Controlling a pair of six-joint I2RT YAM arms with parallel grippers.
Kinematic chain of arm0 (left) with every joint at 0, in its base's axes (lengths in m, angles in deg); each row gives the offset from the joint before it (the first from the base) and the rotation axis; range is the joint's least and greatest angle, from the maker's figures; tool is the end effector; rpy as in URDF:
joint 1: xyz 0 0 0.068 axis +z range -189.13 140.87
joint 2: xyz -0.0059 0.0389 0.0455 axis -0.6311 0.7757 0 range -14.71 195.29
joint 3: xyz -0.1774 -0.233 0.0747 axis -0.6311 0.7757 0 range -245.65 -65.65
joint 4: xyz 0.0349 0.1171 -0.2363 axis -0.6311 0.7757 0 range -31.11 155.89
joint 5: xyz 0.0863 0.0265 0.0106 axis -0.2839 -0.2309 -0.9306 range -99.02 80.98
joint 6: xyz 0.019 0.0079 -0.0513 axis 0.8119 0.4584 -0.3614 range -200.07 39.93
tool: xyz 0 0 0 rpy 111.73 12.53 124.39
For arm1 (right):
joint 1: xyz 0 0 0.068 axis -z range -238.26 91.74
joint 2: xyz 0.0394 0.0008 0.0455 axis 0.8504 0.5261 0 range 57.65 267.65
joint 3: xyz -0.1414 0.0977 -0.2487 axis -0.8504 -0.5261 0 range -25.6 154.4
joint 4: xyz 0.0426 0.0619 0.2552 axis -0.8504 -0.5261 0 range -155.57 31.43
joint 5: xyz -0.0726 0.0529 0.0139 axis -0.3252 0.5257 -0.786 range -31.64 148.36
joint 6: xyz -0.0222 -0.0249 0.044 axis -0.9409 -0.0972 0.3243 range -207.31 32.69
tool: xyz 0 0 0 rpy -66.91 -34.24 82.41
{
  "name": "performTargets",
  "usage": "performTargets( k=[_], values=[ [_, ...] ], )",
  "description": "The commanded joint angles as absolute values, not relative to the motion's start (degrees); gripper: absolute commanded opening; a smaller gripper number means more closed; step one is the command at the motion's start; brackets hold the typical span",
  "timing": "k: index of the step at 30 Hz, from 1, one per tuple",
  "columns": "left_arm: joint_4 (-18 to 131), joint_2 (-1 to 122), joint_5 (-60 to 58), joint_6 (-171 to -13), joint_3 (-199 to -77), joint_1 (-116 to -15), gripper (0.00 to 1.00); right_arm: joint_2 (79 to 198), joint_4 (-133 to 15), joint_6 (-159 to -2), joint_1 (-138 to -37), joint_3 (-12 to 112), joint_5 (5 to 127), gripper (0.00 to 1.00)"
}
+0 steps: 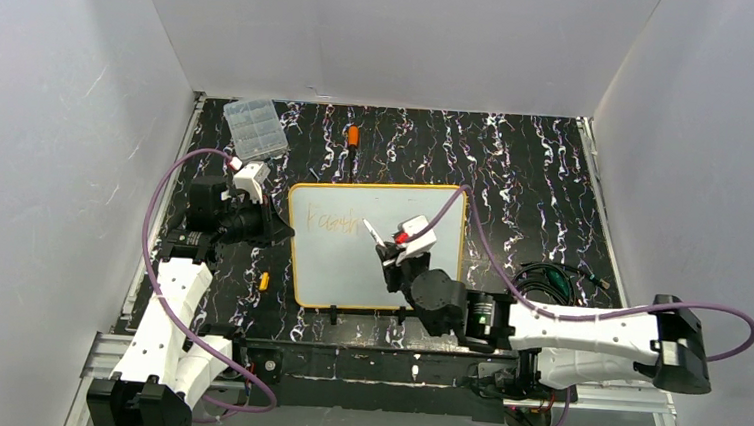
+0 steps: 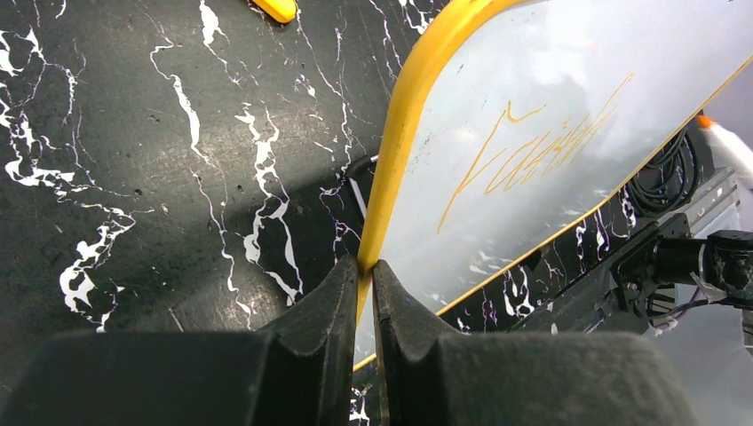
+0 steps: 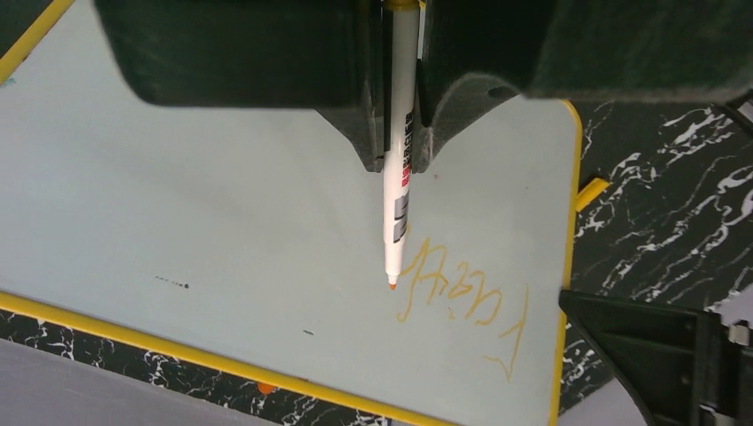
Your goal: Write a sentence on the whiteboard
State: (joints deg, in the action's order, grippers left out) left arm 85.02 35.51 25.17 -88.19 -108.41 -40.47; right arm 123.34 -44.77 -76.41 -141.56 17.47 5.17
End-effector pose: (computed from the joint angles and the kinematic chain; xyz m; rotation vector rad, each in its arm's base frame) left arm 0.1742 -0.0252 0.3085 0.2220 2.1195 -0.7375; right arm 0.0588 0.2427 0.3263 -0.3781 1.6388 0.4434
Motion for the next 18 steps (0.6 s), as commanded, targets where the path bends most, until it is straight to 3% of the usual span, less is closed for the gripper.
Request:
performTargets(
  k=[1, 18],
  values=[
    [86.65, 35.4, 23.84, -88.07, -109.54, -40.66, 0.09, 118.36, -44.8, -76.82, -141.49, 16.65, 8.39, 0.01],
    [86.55, 35.3, 23.3, -88.02, -109.42, -40.63, 0.08, 109.43, -52.91, -74.42, -141.49, 11.25, 4.34, 0.01]
  ],
)
